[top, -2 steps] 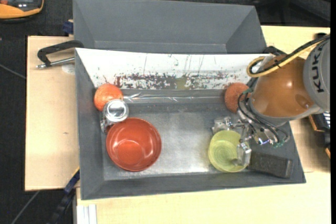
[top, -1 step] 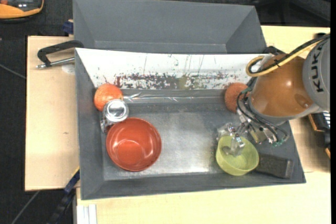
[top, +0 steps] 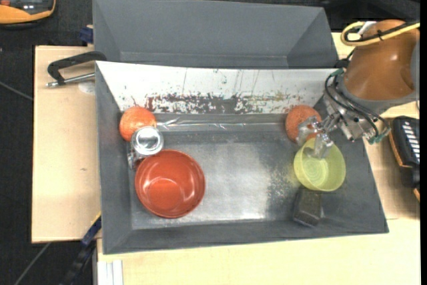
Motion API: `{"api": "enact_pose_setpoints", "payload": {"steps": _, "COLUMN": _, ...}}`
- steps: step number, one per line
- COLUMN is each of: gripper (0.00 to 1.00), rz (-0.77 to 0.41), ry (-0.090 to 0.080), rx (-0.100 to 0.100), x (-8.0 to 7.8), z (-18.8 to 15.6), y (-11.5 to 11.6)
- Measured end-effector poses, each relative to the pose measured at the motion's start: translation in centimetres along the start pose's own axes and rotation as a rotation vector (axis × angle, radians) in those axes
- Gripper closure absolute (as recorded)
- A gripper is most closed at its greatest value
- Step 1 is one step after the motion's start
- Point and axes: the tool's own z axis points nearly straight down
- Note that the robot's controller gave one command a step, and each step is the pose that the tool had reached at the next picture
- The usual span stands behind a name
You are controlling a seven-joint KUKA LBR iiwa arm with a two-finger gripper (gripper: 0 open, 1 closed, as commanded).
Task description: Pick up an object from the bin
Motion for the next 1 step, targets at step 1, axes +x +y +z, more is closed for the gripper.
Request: {"api": "enact_pose_setpoints", "payload": {"steps": 1, "gripper": 0.00, "rz": -0.002, "ry": 0.008, "rx": -0.007, "x": 0.22, "z": 0.34, "y": 0.38}}
